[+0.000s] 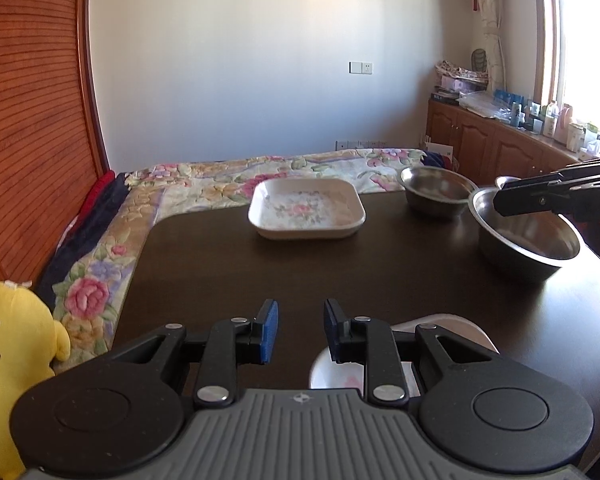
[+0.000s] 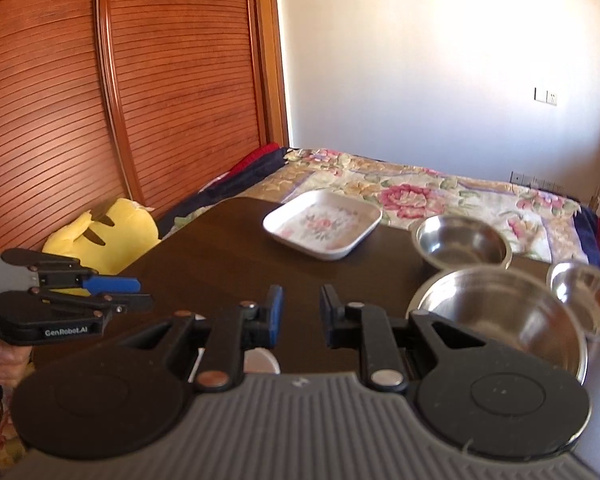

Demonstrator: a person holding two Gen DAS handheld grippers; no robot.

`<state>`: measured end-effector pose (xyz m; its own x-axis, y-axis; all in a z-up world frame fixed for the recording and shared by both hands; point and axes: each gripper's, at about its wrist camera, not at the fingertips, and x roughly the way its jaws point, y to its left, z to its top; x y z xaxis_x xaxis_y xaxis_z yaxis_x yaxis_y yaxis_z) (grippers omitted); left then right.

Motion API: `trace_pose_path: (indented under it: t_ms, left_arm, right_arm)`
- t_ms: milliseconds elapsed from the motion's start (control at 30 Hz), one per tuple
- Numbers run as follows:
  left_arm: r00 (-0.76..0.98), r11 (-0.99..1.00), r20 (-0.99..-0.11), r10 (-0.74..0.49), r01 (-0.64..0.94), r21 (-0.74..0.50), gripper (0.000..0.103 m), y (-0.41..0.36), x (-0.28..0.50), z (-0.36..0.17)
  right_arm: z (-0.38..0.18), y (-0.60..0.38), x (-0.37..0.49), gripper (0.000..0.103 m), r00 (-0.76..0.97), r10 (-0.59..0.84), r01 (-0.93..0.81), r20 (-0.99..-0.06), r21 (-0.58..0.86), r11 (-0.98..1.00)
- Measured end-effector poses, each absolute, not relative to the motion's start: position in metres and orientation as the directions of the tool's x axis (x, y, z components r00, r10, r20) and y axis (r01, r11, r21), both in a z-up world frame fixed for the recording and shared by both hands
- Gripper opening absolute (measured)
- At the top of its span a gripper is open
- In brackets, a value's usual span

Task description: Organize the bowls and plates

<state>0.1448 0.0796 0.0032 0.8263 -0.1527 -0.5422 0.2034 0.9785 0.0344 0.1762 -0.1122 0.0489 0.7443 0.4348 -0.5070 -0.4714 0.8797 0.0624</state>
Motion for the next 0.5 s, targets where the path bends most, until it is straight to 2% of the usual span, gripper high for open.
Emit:
trace_pose_path:
  t_ms: [500]
  left_arm:
    - [0.845, 0.975, -0.512, -0.157, 0.215, 0.056, 0.036, 0.085, 0.215, 0.031]
  right_arm:
    - [0.054, -0.091, 0.243, 0.025, 0.703, 0.426, -0.5, -0.57, 0.03, 0.865]
